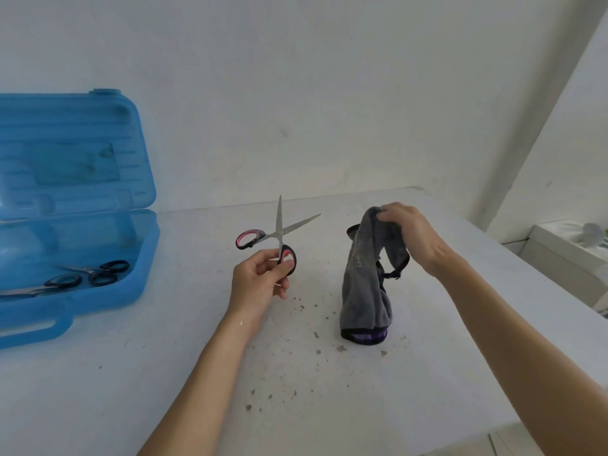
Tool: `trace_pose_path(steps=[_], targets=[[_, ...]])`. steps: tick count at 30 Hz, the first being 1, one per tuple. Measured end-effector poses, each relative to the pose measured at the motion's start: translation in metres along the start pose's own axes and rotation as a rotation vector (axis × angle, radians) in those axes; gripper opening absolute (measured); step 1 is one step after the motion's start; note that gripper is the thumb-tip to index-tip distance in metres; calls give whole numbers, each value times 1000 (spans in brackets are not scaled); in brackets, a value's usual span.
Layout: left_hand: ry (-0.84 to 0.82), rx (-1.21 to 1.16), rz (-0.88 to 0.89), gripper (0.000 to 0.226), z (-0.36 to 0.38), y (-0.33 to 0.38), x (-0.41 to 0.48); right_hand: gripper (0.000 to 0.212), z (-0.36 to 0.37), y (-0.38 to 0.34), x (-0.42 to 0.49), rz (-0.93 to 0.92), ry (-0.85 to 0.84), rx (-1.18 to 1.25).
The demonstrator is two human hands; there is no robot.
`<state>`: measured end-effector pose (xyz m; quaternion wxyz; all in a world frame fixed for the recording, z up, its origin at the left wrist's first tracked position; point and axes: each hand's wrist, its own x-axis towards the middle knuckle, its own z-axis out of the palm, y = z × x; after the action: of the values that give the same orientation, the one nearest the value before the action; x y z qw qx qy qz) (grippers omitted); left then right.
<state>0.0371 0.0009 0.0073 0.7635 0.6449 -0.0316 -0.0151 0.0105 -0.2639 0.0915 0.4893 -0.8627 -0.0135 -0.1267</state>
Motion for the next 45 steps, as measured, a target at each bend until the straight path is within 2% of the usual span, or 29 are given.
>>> trace_pose_path(steps=[2,4,6,7,9,12,19,23,25,30,32,35,37,39,42,45], targets=[[-3,-10,4,16,0,1,-1,50,-3,-6,2,21,-88,60],[-1,-15,12,18,-1,2,-1,41,-7,-12,1,44,-151,-42],[-1,-18,21,18,-2,3,-2,19,-13,-13,3,12,-153,-81],[-1,-21,23,18,-3,4,-2,16,-16,-13,4,-10,-115,-33],[3,-27,23,20,-4,5,-3,20,-18,-14,3,-25,-69,24],[3,-30,28,19,-4,7,-4,25,-13,-14,1,17,-92,-16],[4,-21,59,17,-2,10,-7,30,-7,-26,1,-2,124,543],[13,-37,63,16,-2,11,-9,28,-5,-39,6,-35,114,541],[17,-44,65,15,-2,13,-10,38,-7,-43,9,-21,101,617],[43,-26,99,18,-2,17,-12,53,10,-42,9,39,32,600],[61,-10,116,21,-2,16,-12,47,15,-40,9,62,42,660],[82,6,119,26,-3,13,-11,27,17,-37,11,98,-24,755],[94,10,113,32,-3,13,-11,18,20,-37,12,49,-34,662],[88,-5,93,46,-4,15,-11,13,24,-36,11,-58,24,413],[53,-34,49,64,-4,18,-12,32,34,-43,7,-128,72,286],[34,-25,40,72,-3,20,-12,16,47,-47,5,-263,71,105]])
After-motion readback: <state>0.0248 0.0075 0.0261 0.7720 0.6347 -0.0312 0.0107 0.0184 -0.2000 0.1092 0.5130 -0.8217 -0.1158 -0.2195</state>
